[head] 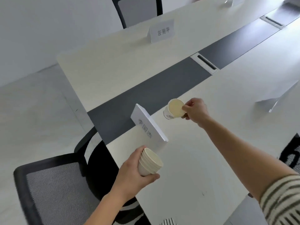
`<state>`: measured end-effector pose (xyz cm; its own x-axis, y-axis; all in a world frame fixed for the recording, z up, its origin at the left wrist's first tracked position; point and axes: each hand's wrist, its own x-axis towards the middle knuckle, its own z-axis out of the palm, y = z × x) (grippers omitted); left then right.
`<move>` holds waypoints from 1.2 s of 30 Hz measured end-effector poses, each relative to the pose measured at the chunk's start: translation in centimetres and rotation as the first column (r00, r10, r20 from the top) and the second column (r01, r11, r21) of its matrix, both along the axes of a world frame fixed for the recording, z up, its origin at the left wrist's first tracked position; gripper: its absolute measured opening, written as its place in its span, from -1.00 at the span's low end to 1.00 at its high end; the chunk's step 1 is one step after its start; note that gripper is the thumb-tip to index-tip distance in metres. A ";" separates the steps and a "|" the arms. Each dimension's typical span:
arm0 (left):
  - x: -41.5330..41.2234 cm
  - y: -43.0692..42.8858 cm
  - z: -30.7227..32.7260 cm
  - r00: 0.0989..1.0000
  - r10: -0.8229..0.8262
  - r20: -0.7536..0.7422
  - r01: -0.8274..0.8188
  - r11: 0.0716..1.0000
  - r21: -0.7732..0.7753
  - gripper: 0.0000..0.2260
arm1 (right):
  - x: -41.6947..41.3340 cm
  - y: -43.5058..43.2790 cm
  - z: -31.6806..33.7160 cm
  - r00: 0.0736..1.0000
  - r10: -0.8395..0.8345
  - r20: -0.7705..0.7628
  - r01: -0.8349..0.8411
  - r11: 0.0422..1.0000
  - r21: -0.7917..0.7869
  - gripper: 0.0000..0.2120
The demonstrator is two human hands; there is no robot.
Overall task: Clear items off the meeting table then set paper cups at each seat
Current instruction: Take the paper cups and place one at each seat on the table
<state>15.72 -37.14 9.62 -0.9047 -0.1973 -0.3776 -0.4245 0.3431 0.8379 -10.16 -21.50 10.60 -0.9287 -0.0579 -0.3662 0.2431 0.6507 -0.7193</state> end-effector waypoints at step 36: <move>-2.5 7.8 3.4 0.938 -0.316 -0.142 0.323 0.946 0.033 -0.36 | 15.7 14.4 3.4 0.977 0.021 0.213 0.009 0.990 -0.138 -0.89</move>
